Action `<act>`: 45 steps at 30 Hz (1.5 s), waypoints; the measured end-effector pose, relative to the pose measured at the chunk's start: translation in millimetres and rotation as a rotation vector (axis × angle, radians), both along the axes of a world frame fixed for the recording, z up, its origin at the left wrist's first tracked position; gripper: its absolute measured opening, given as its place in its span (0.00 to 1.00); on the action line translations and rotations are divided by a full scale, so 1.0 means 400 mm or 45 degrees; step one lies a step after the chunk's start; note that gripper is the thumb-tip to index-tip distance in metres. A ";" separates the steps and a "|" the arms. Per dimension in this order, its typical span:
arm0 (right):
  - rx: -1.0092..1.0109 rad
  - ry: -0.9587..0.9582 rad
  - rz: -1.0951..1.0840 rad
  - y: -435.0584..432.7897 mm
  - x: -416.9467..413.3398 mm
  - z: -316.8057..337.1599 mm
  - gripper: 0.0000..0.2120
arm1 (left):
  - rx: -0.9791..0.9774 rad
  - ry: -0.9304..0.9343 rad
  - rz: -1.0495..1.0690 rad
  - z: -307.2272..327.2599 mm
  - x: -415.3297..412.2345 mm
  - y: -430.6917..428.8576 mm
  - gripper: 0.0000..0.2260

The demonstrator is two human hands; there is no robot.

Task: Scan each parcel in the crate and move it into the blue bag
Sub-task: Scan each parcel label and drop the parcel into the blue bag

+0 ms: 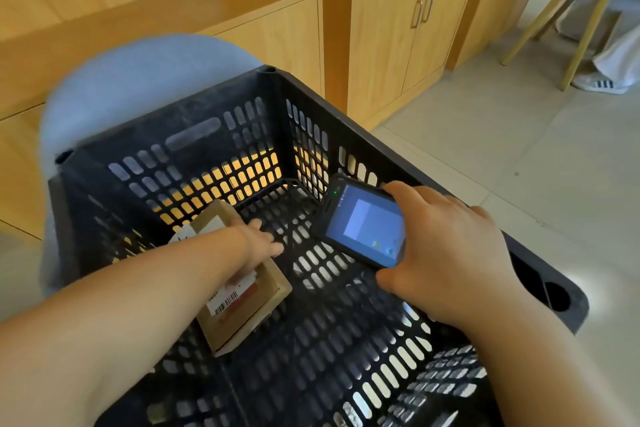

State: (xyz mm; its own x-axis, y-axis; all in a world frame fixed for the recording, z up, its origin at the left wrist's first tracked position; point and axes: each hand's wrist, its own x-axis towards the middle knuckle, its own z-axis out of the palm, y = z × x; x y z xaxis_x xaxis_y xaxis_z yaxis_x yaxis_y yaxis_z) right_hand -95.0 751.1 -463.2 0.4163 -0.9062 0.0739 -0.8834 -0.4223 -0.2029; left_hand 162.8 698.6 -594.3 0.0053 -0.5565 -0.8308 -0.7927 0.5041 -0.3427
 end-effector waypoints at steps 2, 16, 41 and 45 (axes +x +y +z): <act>0.002 -0.016 -0.018 0.000 0.000 0.004 0.40 | -0.003 0.037 0.024 0.038 0.020 -0.004 0.33; -0.024 -0.126 -0.193 0.116 -0.046 0.116 0.41 | -0.825 0.966 0.860 0.290 0.114 0.157 0.15; 0.004 -0.187 -0.173 0.458 -0.027 0.257 0.45 | -1.751 2.403 1.657 0.482 0.064 0.610 0.16; 0.025 -0.131 -0.146 0.468 -0.025 0.264 0.44 | -1.784 2.440 1.629 0.487 0.070 0.629 0.15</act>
State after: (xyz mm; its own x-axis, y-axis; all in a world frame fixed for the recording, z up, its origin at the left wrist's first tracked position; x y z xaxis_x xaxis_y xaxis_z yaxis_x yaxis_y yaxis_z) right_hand -104.8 938.2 -357.6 0.3009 -0.9492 0.0926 -0.8999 -0.3147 -0.3020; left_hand 190.9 950.1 -399.4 0.6381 -0.7536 0.1574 -0.0924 0.1280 0.9875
